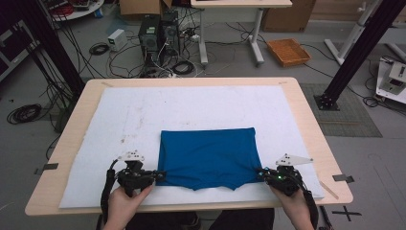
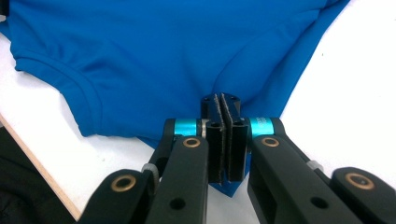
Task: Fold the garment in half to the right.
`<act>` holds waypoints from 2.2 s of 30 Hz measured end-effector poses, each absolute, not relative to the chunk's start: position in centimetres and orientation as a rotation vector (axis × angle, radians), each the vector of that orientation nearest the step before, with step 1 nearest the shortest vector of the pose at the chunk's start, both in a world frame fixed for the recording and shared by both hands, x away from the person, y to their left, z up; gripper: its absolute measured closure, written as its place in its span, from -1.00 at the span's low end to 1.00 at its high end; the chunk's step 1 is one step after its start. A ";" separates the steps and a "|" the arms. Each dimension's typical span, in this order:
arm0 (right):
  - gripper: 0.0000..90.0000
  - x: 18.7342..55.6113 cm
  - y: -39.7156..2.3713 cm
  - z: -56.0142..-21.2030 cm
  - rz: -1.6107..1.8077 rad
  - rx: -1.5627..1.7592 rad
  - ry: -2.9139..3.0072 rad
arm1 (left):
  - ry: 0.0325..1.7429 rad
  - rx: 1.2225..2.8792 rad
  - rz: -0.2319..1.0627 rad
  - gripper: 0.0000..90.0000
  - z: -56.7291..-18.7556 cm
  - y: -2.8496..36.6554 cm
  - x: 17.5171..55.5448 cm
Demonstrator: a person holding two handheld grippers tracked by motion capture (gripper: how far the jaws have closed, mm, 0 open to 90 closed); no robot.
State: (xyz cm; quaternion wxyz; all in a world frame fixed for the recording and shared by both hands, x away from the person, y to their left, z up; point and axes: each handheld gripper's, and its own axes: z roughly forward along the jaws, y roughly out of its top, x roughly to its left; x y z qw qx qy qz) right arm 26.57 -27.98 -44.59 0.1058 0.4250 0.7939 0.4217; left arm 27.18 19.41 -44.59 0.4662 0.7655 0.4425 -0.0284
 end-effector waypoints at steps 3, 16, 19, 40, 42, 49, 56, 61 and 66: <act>0.88 26.6 -28.1 -44.6 1.235 1.246 2.334 | 1.119 1.871 -0.070 0.61 -44.6 19.5 27.4; 0.42 29.4 -27.5 -42.8 1.305 1.168 2.239 | 1.256 1.803 0.080 0.16 -44.5 21.2 26.4; 0.41 29.4 -27.1 -42.9 1.311 1.143 2.243 | 1.280 1.766 0.040 0.16 -45.0 21.5 25.8; 0.40 30.2 -24.0 -41.6 1.387 1.055 2.260 | 1.302 1.711 -0.012 0.37 -45.6 19.3 26.1; 0.40 30.8 -22.9 -41.3 1.400 1.040 2.266 | 1.307 1.720 0.000 0.44 -45.6 19.3 26.1; 0.37 33.8 -18.2 -40.6 1.389 1.000 2.318 | 1.298 1.738 0.038 0.49 -45.6 19.0 25.9; 0.37 36.5 -13.2 -39.6 1.354 0.973 2.371 | 1.288 1.777 0.105 0.60 -45.5 18.5 25.7; 0.37 38.1 -9.6 -39.3 1.329 0.961 2.401 | 1.289 1.786 0.116 0.78 -45.5 18.4 25.8; 0.37 39.8 -6.0 -39.6 1.286 0.975 2.447 | 1.286 1.791 0.125 0.82 -45.5 18.3 25.8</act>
